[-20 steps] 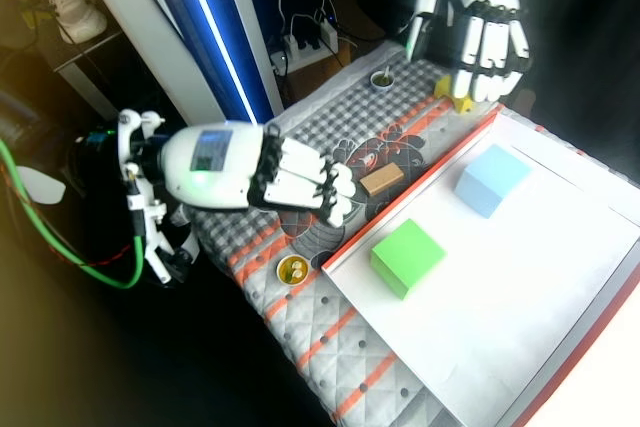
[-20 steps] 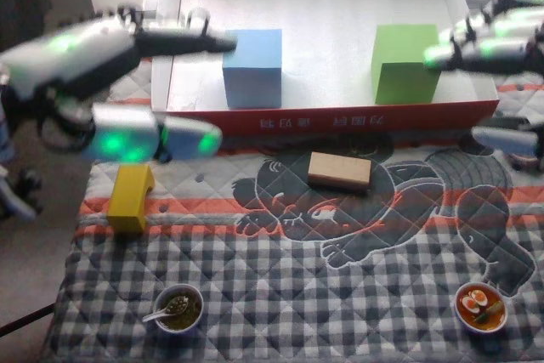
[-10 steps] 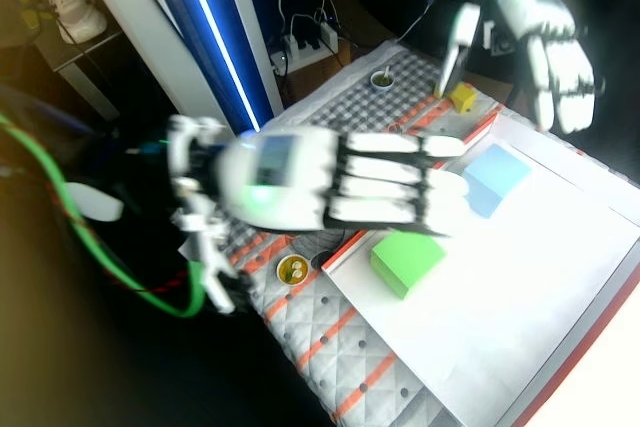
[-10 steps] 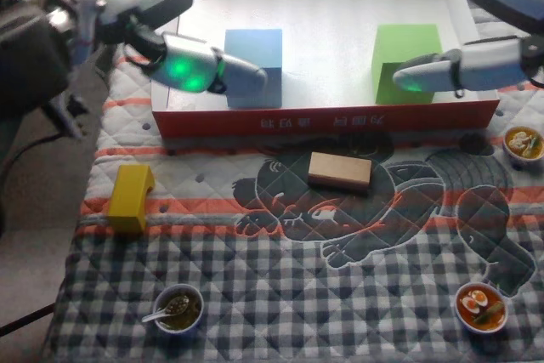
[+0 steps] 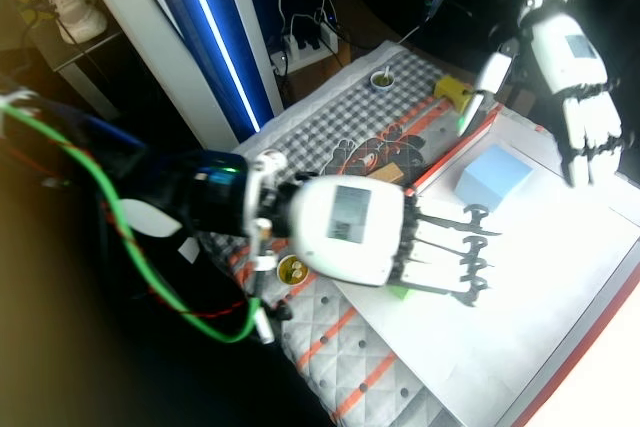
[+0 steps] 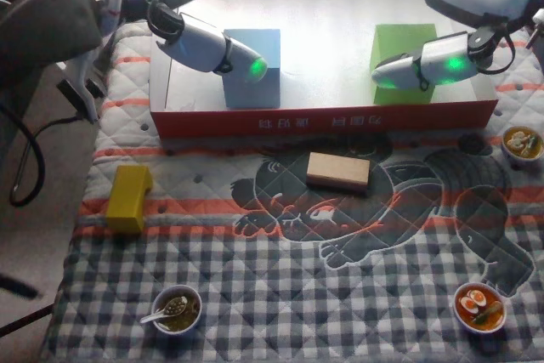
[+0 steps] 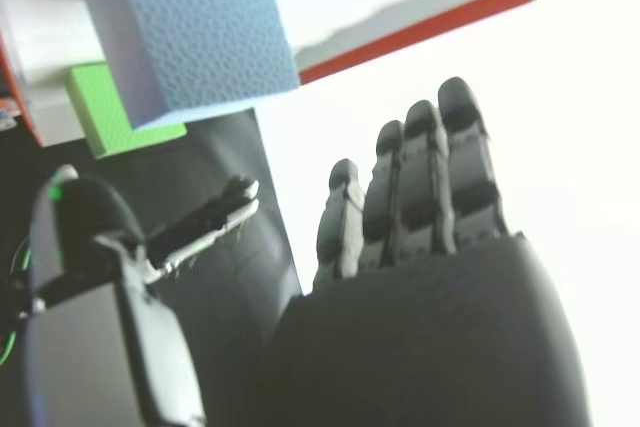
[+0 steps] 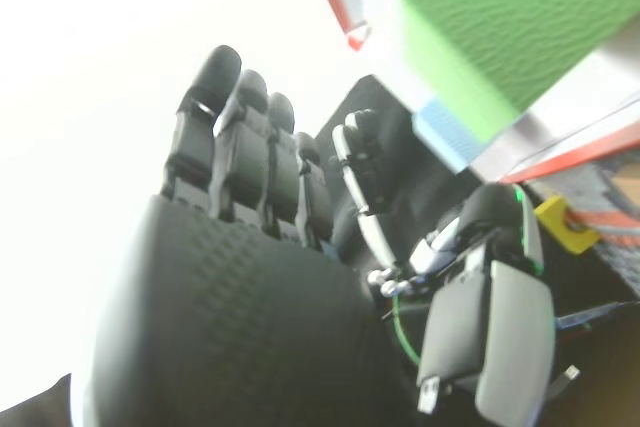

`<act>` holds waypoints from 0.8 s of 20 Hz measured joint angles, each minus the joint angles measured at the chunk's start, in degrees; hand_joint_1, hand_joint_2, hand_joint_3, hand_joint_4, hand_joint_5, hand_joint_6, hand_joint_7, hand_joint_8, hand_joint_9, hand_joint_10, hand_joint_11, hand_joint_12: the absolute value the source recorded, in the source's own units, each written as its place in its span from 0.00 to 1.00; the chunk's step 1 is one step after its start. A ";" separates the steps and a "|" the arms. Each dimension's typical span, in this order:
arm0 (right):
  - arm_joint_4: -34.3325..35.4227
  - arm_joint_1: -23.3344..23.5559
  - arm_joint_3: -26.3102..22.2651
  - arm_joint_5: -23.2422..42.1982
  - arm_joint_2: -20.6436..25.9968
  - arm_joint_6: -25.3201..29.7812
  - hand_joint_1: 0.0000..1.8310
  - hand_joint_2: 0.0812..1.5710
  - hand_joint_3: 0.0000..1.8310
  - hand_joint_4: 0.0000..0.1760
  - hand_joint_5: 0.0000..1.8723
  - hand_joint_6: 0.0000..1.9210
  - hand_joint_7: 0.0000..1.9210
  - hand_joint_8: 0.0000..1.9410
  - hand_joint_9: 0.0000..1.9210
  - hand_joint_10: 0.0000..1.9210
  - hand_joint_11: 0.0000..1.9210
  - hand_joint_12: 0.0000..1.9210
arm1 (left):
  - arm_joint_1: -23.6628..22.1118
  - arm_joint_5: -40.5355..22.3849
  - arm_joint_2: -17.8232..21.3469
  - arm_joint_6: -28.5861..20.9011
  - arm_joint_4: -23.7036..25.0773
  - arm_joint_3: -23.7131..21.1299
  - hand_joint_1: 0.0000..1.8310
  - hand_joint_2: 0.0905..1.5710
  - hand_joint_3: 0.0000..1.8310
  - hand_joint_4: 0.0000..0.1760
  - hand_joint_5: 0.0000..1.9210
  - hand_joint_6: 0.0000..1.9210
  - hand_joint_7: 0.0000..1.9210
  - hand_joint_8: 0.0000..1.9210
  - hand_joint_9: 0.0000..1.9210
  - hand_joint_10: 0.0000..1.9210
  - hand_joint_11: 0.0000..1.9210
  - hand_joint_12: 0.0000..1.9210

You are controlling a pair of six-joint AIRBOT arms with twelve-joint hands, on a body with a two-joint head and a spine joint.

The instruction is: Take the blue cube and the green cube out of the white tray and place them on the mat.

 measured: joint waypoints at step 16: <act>1.73 -0.07 1.18 -4.28 -0.61 -0.02 0.28 0.65 0.00 0.17 0.19 0.00 0.34 0.01 0.33 0.01 0.12 0.61 | 0.46 7.34 -2.97 0.90 -0.52 3.98 0.49 0.60 0.00 0.86 0.19 0.00 0.26 0.01 0.25 0.01 0.07 0.26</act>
